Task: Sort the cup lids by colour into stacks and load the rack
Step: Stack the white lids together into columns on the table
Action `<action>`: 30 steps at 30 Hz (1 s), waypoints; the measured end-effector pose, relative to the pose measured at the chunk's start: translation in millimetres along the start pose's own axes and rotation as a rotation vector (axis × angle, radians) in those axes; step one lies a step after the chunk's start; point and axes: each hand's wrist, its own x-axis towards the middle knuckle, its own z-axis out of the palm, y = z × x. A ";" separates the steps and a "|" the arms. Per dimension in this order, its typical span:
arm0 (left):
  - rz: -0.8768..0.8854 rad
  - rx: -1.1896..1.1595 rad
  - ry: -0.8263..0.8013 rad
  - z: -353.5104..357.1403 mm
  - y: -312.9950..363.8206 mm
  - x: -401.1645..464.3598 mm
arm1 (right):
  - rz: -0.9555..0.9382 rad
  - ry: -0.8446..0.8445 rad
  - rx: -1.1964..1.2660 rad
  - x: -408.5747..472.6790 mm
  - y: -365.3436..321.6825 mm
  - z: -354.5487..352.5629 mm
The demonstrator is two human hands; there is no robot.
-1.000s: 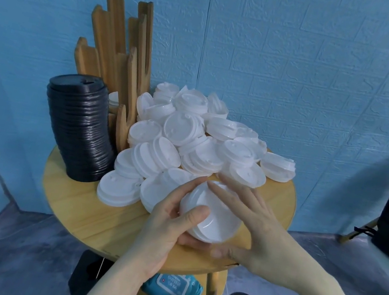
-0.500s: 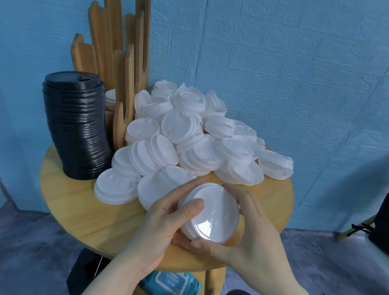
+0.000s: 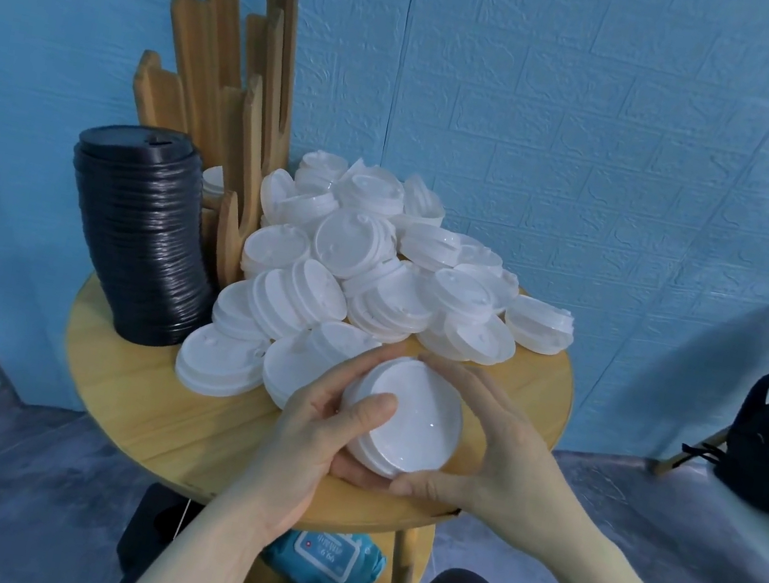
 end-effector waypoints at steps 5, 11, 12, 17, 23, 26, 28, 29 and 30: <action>0.008 -0.060 0.037 1.2 0.7 0.4 | 0.005 0.022 0.064 4.0 -0.5 2.9; -0.006 -0.137 0.056 1.0 -0.2 2.0 | 0.119 0.162 0.215 56.1 40.7 -39.4; -0.006 -0.141 0.060 1.1 -0.5 2.4 | 0.160 0.187 0.182 68.8 49.9 -43.7; 0.006 -0.142 0.066 0.1 -2.8 3.7 | 0.372 0.076 0.158 119.7 92.1 -39.6; 0.017 -0.123 0.038 0.9 -3.6 3.5 | 0.408 0.027 0.065 141.5 103.8 -33.5; 0.020 -0.114 0.039 0.1 -4.5 3.8 | 0.343 0.105 -0.019 134.8 100.1 -32.4; 0.018 -0.116 0.043 -0.4 -5.1 4.0 | 0.304 0.168 0.005 125.3 92.6 -34.1; 0.017 -0.121 0.046 -0.3 -5.2 4.0 | 0.282 0.190 0.030 118.0 86.0 -35.3; 0.017 -0.127 0.050 0.2 -4.9 4.1 | 0.261 0.211 0.071 108.8 77.5 -36.7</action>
